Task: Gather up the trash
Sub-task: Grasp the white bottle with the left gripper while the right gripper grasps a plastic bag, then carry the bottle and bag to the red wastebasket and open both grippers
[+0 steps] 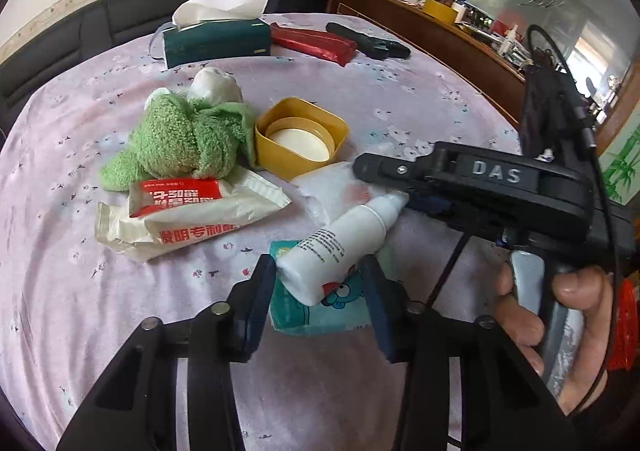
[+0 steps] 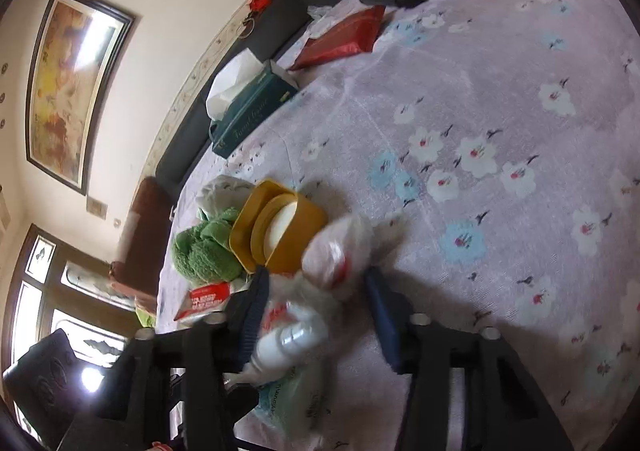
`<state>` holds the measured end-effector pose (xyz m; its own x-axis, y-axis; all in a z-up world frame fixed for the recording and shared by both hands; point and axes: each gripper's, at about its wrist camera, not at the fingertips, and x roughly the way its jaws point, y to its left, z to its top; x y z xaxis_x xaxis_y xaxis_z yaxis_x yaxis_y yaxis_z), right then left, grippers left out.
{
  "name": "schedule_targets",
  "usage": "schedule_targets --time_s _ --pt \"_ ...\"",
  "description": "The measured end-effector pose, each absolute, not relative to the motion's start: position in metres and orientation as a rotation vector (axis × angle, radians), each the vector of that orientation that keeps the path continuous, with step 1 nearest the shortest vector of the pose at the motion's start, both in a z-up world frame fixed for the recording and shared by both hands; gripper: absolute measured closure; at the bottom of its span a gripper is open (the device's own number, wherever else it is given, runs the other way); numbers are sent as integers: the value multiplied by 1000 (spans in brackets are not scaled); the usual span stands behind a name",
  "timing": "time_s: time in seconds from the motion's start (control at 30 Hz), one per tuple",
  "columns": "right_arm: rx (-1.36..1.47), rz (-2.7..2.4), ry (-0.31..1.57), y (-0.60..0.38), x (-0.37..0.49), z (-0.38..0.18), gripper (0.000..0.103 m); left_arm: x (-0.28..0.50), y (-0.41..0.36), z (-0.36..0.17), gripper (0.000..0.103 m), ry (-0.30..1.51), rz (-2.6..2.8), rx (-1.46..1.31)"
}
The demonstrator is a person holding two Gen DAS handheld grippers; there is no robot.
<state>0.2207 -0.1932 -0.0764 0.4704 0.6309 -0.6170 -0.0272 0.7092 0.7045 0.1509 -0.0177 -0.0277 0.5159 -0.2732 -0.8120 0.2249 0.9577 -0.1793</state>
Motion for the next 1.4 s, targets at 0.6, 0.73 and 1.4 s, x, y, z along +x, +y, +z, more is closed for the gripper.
schedule_targets --time_s 0.6,0.73,1.4 --pt "694 385 669 -257 154 -4 73 61 -38 -7 71 1042 -383 -29" --pt "634 350 636 -282 91 20 73 23 -47 -14 71 1078 -400 -11" --pt "590 230 512 -360 -109 53 72 1 -106 -38 72 1103 -477 111"
